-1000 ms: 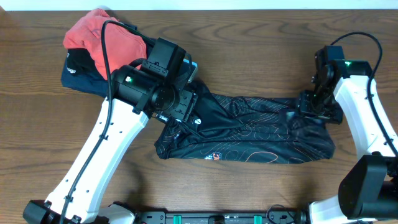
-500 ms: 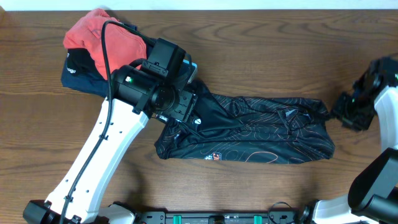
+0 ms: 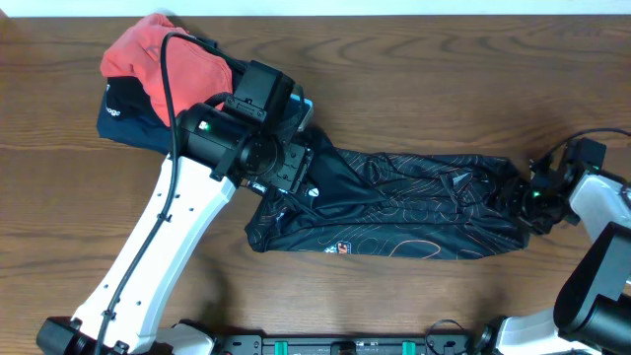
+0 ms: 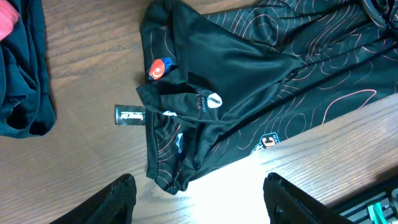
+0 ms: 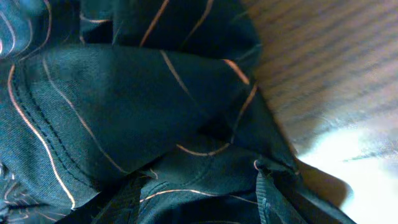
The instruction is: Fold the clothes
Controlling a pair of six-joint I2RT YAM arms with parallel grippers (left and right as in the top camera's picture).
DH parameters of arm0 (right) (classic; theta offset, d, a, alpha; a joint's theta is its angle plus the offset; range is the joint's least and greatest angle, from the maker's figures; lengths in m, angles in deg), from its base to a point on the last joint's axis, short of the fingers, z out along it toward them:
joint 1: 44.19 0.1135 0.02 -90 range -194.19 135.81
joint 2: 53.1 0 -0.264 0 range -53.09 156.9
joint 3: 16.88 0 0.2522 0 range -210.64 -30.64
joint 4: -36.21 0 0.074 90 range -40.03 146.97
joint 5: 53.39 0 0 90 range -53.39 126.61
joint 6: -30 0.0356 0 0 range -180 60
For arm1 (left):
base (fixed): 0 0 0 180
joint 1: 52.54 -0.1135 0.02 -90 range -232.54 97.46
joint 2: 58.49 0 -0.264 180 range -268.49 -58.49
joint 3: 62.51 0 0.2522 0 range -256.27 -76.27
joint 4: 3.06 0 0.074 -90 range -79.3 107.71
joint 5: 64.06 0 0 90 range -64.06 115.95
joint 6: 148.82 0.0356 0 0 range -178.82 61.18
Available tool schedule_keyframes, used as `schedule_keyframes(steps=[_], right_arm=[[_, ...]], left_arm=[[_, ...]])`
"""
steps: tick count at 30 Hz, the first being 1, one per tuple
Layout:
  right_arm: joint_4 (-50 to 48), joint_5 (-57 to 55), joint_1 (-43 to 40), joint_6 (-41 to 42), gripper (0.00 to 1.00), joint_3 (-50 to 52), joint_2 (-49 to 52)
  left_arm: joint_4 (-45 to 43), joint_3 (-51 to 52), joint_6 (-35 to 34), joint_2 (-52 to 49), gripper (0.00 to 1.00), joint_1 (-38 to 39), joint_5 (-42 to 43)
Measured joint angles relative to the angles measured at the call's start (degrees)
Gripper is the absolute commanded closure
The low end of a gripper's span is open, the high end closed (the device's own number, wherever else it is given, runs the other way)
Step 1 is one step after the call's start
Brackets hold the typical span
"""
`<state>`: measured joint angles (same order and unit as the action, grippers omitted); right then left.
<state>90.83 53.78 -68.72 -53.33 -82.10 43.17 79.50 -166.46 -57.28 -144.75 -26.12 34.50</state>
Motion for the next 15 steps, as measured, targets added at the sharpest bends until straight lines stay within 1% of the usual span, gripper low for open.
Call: schedule_keyframes(steps=[3,7,9,11,15], right_arm=[[-1.6,0.6,0.0,-1.8,0.45,0.0,0.0],[-2.6,2.7,0.0,-5.1,0.51,0.0,0.0],[-3.5,4.4,0.0,-6.6,0.51,0.0,0.0],[-4.2,5.9,0.0,-7.9,0.48,0.0,0.0],[-5.1,7.3,-0.8,-9.1,0.46,0.0,0.0]], left_arm=[[0.0,0.0,0.0,0.0,0.32,0.0,0.0],[0.0,0.0,0.0,0.0,0.32,0.0,0.0],[0.0,0.0,0.0,0.0,0.32,0.0,0.0],[0.0,0.0,0.0,0.0,0.32,0.0,0.0],[0.0,0.0,0.0,0.0,0.32,0.0,0.0]])
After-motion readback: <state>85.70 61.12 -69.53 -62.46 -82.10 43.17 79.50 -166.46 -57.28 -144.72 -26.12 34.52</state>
